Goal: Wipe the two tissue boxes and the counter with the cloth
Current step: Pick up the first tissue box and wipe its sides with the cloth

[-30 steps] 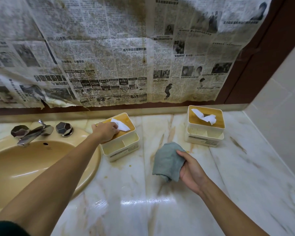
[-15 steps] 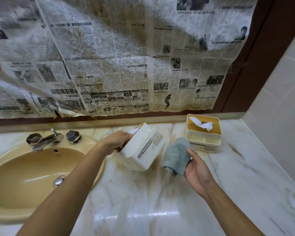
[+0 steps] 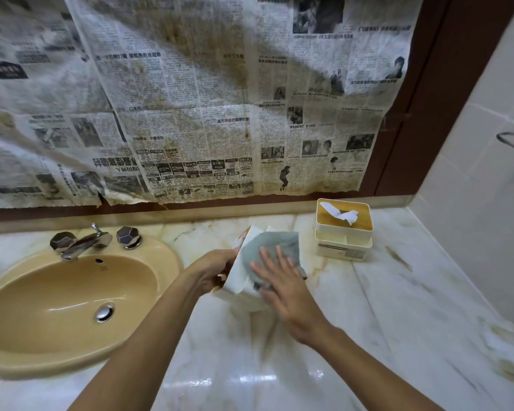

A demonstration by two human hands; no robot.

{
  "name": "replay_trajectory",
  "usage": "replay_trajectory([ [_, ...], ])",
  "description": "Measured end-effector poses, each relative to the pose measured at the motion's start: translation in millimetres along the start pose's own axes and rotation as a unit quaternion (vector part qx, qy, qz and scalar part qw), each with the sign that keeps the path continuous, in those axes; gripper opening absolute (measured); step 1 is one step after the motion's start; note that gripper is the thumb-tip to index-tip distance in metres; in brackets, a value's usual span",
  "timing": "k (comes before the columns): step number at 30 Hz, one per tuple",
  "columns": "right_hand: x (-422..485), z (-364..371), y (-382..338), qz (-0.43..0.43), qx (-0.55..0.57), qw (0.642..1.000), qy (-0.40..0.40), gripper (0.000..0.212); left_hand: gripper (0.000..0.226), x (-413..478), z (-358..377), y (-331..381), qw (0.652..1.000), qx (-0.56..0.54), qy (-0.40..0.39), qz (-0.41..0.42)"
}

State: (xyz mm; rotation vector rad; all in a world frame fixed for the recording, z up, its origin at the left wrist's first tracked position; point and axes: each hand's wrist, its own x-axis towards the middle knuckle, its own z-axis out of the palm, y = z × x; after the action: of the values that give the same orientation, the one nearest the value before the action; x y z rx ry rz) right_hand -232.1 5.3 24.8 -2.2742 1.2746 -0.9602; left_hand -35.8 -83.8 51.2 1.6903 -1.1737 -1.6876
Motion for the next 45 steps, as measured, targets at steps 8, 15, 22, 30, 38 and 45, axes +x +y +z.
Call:
replay_trajectory([
  [8,-31,10,15,-0.129,-0.189,0.973,-0.005,0.049,0.035,-13,1,2,0.999,0.042,-0.010,-0.012],
  [15,-1,-3,16,0.090,0.044,0.992,0.073,0.049,0.036,-10,8,-2,1.000,0.014,0.001,-0.007],
  [22,-49,17,16,-0.184,-0.146,0.972,-0.033,0.048,0.037,-15,10,4,1.000,0.023,-0.005,0.006],
  [30,-3,-14,27,0.080,0.050,0.994,0.055,0.049,0.028,-17,10,2,0.999,0.035,-0.015,0.000],
  [38,-50,21,19,-0.188,-0.125,0.974,-0.034,0.046,0.040,-20,8,6,0.999,0.048,-0.002,0.013],
  [45,-33,-9,32,0.066,0.055,0.994,0.068,0.045,0.036,-17,-4,-2,0.991,0.107,-0.061,0.058],
])
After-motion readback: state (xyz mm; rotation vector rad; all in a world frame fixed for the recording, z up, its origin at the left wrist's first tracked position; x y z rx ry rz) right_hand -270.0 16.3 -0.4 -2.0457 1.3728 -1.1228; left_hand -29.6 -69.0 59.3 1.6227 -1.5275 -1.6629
